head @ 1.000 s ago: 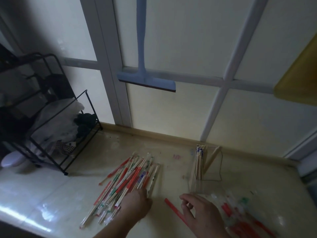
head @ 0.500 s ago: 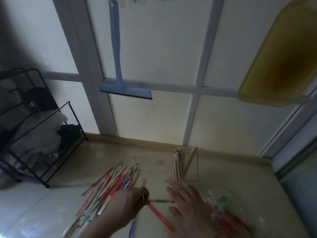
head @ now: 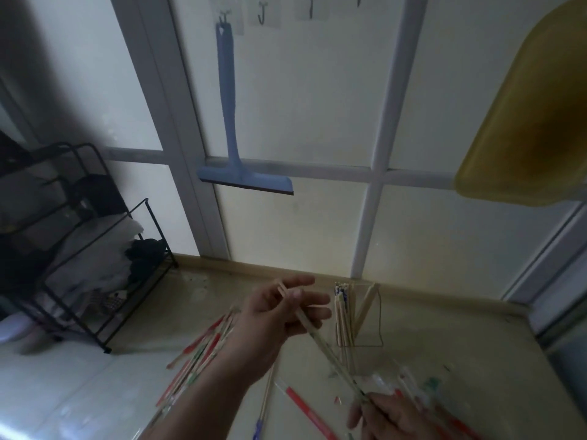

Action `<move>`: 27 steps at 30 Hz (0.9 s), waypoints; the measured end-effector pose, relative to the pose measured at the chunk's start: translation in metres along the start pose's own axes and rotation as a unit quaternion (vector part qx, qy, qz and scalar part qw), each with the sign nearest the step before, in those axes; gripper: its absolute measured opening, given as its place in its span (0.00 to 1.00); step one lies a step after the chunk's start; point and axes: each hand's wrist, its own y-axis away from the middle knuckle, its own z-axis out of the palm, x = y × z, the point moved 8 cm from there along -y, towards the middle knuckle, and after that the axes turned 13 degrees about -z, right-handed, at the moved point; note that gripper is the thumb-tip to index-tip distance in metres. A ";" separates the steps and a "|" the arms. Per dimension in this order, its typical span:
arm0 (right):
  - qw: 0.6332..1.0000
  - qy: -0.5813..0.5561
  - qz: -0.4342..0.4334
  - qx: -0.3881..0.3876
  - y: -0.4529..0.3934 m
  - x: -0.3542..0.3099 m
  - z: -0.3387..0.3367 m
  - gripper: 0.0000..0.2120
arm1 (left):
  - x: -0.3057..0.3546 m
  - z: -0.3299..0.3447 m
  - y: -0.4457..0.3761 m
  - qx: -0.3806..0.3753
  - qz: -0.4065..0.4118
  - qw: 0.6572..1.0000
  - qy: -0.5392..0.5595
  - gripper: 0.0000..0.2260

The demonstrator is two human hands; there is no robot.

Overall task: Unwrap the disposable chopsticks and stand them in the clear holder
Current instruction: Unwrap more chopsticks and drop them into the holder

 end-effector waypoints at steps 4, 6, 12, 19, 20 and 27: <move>0.999 -0.023 -0.025 0.018 0.002 0.002 -0.005 0.14 | 0.003 -0.002 -0.004 0.060 0.000 0.998 0.005 0.11; 0.997 -0.064 -0.024 0.038 0.006 0.004 -0.009 0.16 | 0.007 -0.003 -0.004 0.066 0.004 0.998 0.003 0.12; 0.990 -0.051 -0.087 0.097 0.000 -0.005 0.009 0.31 | -0.001 0.003 0.002 0.071 -0.011 0.997 0.037 0.10; 0.999 0.051 -0.001 -0.016 0.003 -0.015 0.014 0.12 | -0.010 -0.004 0.000 0.090 -0.043 0.993 0.067 0.14; 0.998 0.058 -0.003 -0.024 0.002 -0.018 0.018 0.12 | -0.012 -0.005 -0.001 0.094 -0.048 0.992 0.068 0.14; 0.998 -0.028 0.018 -0.044 -0.012 -0.028 0.043 0.13 | -0.026 -0.015 -0.019 0.143 -0.084 0.979 0.121 0.15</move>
